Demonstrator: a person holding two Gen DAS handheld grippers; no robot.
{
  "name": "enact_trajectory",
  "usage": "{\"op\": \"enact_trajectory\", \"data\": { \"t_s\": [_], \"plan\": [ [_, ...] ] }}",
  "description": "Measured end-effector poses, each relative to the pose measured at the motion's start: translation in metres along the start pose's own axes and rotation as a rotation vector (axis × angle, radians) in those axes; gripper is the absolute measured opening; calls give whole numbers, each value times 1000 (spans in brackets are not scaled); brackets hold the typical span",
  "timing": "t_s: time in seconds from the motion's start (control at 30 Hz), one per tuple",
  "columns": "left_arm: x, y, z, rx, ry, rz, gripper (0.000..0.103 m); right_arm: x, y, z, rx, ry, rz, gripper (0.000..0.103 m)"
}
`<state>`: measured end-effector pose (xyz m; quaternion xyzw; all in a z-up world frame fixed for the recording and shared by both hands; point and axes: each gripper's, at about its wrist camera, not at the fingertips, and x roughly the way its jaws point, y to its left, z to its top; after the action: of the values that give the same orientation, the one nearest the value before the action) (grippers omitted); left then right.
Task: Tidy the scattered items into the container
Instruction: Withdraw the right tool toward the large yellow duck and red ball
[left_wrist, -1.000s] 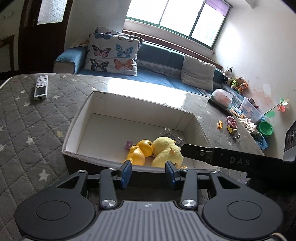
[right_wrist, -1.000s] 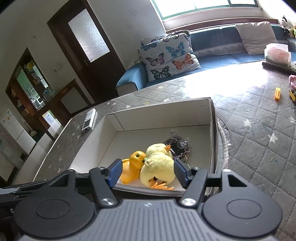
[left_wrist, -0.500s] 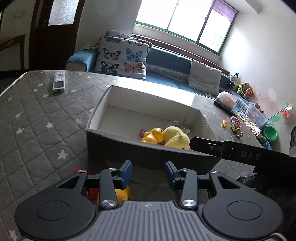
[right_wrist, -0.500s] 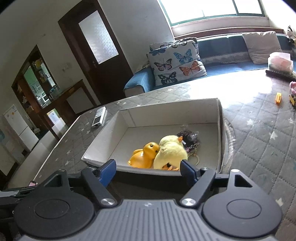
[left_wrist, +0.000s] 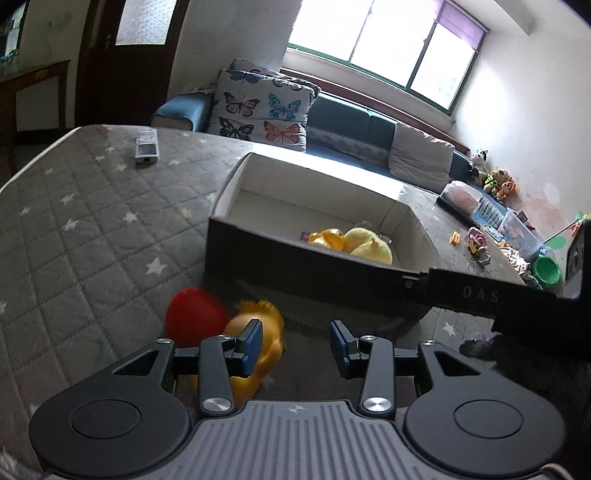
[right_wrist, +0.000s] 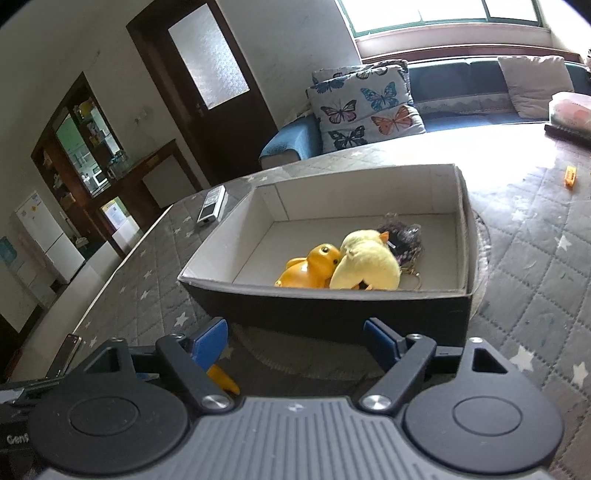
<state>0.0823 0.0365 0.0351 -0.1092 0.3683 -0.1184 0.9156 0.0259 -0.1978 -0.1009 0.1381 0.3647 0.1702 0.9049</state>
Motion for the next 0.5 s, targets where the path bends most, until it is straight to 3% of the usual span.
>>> {"op": "enact_trajectory", "data": {
  "t_s": [0.5],
  "plan": [
    [-18,23,-25,-50,4,49,43,22,34,-6,-74,81,75,83]
  ]
}}
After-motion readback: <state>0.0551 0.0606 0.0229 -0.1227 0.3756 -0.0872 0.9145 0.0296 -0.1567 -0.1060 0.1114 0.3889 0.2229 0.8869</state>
